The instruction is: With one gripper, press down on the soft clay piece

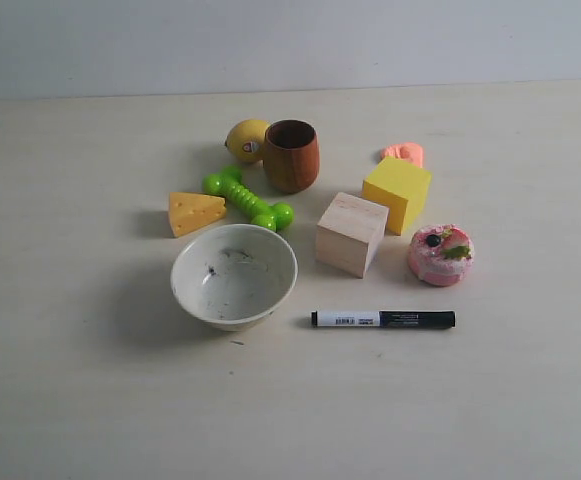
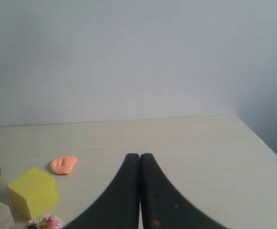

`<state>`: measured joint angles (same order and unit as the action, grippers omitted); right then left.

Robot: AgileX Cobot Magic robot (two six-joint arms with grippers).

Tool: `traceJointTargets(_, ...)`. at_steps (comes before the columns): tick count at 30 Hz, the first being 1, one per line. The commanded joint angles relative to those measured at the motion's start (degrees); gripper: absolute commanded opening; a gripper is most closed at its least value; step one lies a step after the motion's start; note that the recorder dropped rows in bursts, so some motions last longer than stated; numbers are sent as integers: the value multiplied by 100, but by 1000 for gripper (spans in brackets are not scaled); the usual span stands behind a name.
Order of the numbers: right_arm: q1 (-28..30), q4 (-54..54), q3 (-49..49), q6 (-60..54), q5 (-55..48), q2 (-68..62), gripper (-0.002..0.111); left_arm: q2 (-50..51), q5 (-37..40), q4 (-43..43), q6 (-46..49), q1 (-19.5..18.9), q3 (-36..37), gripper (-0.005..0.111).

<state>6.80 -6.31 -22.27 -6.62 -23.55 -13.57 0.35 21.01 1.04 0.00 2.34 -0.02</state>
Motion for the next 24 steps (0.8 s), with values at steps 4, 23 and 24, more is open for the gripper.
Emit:
traceJointTargets(4, 47, -412, 819, 63, 332, 288, 0, -35, -39, -14, 32, 43, 2, 0)
traceJointTargets(23, -144, -246, 2227, 73, 1301, 1319, 0, -35, -39, -14, 32, 43, 2, 0)
traceJointTargets(24, -144, -202, 2227, 73, 1301, 1357, 0, -35, -39, -14, 32, 43, 2, 0)
